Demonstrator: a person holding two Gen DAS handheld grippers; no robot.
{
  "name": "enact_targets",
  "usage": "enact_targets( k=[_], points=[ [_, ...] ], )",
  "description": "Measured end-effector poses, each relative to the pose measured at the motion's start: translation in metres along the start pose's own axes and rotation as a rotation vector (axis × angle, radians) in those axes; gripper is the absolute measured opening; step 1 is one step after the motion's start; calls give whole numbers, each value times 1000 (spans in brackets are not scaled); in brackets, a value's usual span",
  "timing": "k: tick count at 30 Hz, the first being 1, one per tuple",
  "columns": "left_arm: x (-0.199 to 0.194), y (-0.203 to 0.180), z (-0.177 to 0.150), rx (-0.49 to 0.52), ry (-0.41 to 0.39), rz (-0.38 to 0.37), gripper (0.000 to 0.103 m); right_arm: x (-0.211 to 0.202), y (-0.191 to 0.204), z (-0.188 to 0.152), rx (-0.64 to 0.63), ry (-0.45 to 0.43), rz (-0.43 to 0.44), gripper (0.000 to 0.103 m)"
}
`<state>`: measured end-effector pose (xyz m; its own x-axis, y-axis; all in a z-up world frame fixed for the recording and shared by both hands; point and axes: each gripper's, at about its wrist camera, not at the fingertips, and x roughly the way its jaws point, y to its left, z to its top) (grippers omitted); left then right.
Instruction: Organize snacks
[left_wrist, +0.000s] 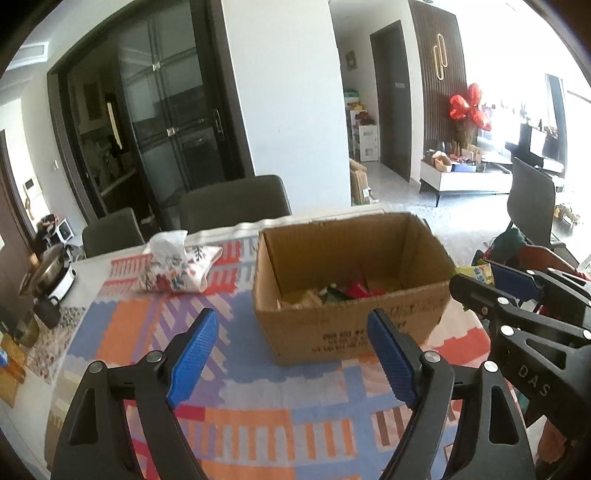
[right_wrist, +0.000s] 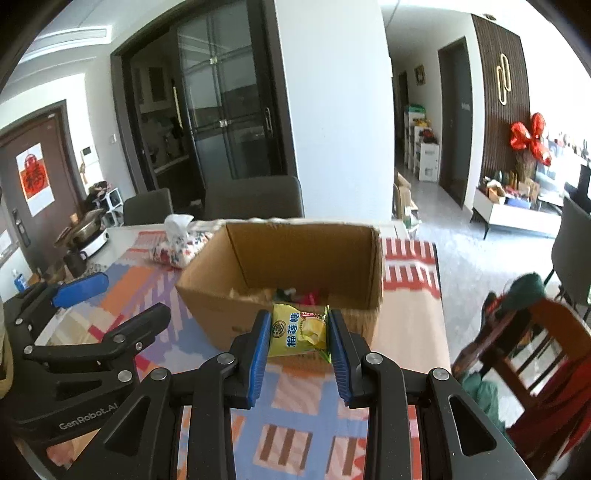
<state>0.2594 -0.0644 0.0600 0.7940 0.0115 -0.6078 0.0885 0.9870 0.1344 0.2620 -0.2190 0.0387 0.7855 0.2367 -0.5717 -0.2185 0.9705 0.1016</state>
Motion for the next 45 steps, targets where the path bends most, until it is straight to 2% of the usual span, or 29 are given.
enact_targets(
  k=[6,15,26,28,31,36,39,41,45],
  points=[
    [9,15,22,-4,6,8,84,11,-1,27,-2,28,-5,32],
    [36,20,47,-12,56,-9,84,41,0,57,-18,94,-11,32],
    [68,25,57,-22,115,27,84,81,-16,69,12,172,-55,33],
    [70,26,57,-25,118,32,84,85,-17,70,13,175,-65,38],
    [71,27,56,-27,121,36,84,88,-16,69,9,182,-84,50],
    [61,28,50,-30,102,31,86,81,-14,63,9,175,-95,55],
    [49,28,45,-30,81,31,91,67,-10,55,-6,150,-104,58],
    [38,29,38,-29,58,35,93,55,-8,48,-4,126,-114,67],
    [16,33,24,-46,21,25,97,25,-1,34,-27,63,-142,73]
  ],
)
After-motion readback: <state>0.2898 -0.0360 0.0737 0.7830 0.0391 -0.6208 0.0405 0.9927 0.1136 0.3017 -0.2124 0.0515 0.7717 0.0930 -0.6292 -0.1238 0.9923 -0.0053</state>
